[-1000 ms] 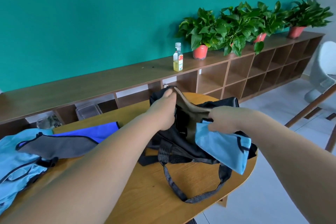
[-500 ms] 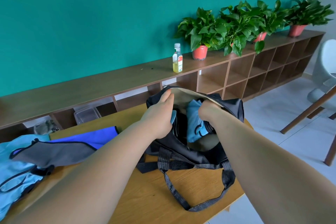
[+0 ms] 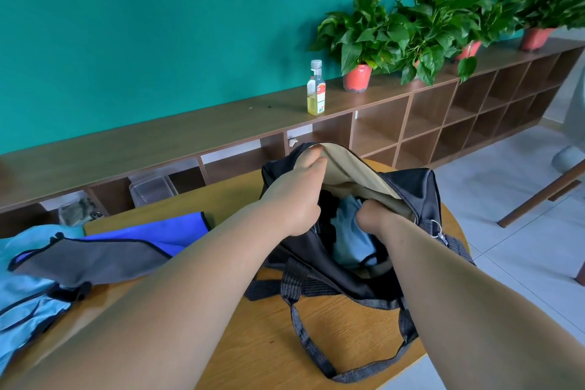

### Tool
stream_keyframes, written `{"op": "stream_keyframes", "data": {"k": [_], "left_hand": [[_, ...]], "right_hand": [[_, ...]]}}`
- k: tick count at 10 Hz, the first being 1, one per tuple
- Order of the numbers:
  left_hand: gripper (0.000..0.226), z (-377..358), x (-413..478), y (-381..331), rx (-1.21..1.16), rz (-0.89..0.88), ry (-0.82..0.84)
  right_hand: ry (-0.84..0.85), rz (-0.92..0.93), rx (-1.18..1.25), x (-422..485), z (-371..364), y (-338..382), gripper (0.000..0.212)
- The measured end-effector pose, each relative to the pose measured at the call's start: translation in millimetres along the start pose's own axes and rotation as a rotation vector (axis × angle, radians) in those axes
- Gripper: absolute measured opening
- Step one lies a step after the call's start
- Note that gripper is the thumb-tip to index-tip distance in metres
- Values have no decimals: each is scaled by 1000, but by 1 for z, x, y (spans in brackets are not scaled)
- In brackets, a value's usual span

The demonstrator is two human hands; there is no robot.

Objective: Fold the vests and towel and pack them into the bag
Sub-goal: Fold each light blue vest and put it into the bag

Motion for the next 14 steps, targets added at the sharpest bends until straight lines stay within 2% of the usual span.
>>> {"op": "stream_keyframes", "data": {"k": [1, 2, 3, 4, 5, 7, 8, 10, 11, 12, 13, 14], "left_hand": [[75, -2, 0, -2, -14, -8, -10], [73, -4, 1, -2, -17, 3, -21], [68, -7, 2, -1, -11, -5, -1], [66, -11, 3, 0, 22, -15, 36], [66, -13, 1, -3, 36, -4, 61], [74, -12, -6, -7, 26, 41, 38], [76, -10, -12, -10, 22, 44, 42], [65, -2, -29, -13, 46, 7, 66], [62, 2, -37, -11, 63, 9, 59], [65, 7, -50, -7, 63, 22, 31], [64, 14, -68, -4, 59, 45, 15], [70, 22, -94, 0, 79, 85, 3]], "right_hand": [[-28, -26, -45, 5, -5, -7, 25], [-185, -97, -78, 0, -7, -11, 33], [-289, -34, -201, -10, -6, -6, 36], [-185, 16, -303, -14, -14, 3, 48], [-8, -49, -276, 0, -33, 2, 63], [23, -61, -89, 25, -42, -16, 82], [18, -37, -114, 23, -37, -16, 86], [47, -39, -364, 2, -13, 1, 85], [49, 73, -397, -21, 12, 18, 76], [-18, 191, -338, -55, 40, 34, 66], [-40, 253, -291, -88, 61, 53, 47], [-67, 239, -300, -122, 75, 73, 50]]}}
Point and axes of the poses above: each hand's wrist, its own x-axis towards the middle knuckle, its own z-axis out of the back of the hand, y = z × x, the point moved 1 cm from there along x, towards the middle knuckle, and after that the axes turned 1 degree about -x, right-handed, at the moved point
